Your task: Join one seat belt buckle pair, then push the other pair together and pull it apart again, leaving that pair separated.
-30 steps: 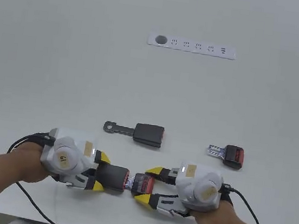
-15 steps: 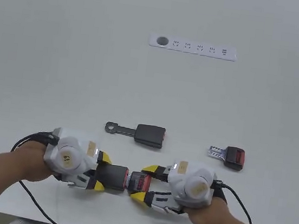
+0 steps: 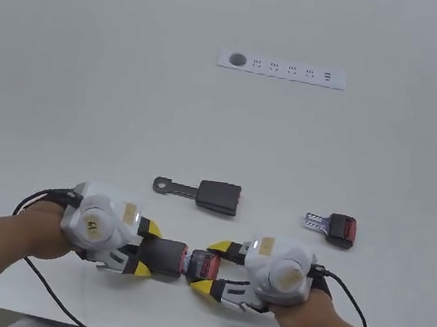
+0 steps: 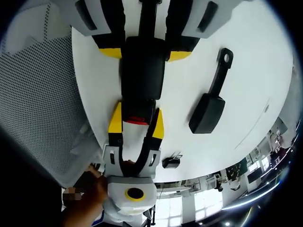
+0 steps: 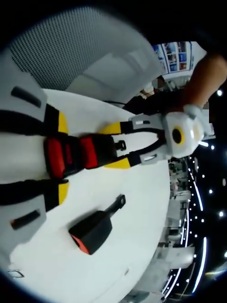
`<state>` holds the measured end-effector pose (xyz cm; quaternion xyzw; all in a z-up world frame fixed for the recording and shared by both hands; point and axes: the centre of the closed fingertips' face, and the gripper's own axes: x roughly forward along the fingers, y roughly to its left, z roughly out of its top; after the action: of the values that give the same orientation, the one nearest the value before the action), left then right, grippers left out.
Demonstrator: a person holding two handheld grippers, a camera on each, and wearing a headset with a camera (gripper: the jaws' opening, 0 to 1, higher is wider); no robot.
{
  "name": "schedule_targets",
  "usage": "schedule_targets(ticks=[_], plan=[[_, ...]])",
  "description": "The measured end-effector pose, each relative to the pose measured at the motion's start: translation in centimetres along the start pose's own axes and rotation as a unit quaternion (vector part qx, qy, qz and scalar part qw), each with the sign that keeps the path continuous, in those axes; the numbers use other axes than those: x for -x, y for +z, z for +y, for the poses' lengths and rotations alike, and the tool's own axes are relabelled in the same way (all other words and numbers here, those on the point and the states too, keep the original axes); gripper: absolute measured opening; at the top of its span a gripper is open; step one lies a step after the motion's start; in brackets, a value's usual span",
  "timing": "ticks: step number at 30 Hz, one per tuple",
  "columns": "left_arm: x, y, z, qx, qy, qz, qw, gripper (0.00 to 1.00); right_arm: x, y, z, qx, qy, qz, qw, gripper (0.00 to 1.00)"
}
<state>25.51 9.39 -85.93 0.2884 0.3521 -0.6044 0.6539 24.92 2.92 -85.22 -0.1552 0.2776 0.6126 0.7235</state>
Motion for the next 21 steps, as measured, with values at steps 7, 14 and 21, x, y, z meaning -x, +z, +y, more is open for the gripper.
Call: schedule_targets(ticks=[7, 14, 21], plan=[[-0.07, 0.3, -0.28, 0.015, -0.014, -0.026, 0.9994, 0.33, 0.3, -0.37, 0.09, 0.002, -0.001, -0.007, 1.0, 0.35], [-0.17, 0.47, -0.55, 0.0, -0.019, -0.033, 0.9993, 0.32, 0.42, -0.42, 0.13, 0.003, 0.003, -0.007, 1.0, 0.34], [-0.13, 0.65, -0.64, 0.0, -0.016, -0.041, 0.999, 0.32, 0.45, -0.4, 0.13, 0.014, 0.002, -0.006, 0.9999, 0.34]])
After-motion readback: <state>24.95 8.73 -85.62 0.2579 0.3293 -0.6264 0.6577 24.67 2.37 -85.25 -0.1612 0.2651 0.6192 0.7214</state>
